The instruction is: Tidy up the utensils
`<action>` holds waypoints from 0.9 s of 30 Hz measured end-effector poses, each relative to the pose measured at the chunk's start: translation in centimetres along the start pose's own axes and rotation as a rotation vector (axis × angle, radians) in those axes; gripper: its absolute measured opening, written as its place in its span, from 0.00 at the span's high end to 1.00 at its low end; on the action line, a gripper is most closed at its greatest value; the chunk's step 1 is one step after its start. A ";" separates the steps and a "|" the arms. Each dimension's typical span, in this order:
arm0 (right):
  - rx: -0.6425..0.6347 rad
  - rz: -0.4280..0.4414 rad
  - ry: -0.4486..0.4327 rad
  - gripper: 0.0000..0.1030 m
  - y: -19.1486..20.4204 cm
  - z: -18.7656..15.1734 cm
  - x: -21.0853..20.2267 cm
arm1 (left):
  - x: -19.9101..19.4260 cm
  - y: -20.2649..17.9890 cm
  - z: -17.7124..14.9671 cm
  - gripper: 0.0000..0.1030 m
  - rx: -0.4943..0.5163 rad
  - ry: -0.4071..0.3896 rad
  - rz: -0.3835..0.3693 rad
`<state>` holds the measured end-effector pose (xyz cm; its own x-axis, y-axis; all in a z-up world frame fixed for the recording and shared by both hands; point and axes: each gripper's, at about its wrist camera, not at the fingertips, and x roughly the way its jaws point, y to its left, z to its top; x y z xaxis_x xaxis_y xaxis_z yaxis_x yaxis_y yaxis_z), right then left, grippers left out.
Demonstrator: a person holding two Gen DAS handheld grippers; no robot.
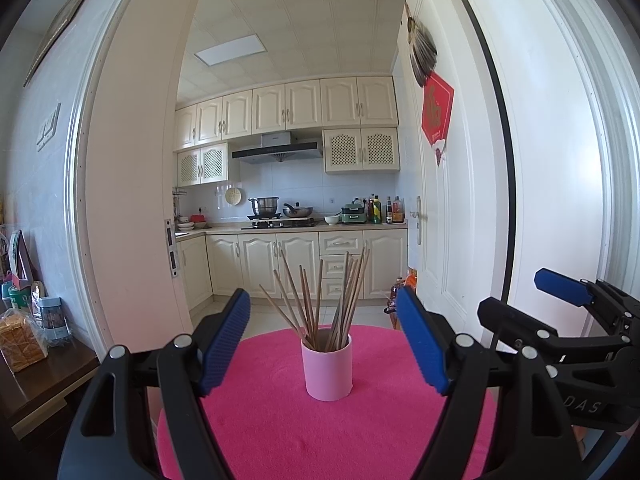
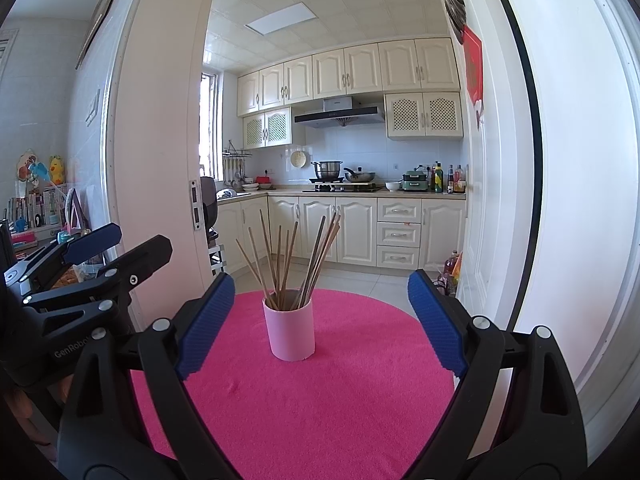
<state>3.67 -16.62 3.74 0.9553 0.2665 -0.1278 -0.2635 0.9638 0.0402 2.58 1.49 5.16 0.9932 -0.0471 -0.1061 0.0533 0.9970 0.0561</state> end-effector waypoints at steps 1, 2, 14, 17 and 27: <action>0.001 0.000 0.001 0.16 0.0 0.0 0.0 | 0.0 0.0 0.0 0.28 0.000 0.000 0.000; 0.001 0.001 0.002 0.16 0.0 0.0 0.0 | 0.0 0.0 0.0 0.28 0.001 0.000 0.001; 0.009 0.002 0.018 0.15 0.2 -0.3 0.5 | 0.5 -0.1 -0.4 0.28 0.003 0.014 0.002; 0.012 0.004 0.023 0.15 0.1 -0.3 0.8 | 0.7 -0.1 -0.5 0.28 0.000 0.024 0.000; 0.024 0.009 0.081 0.14 -0.2 -1.4 3.1 | 2.9 0.2 -1.7 0.28 -0.020 0.100 0.002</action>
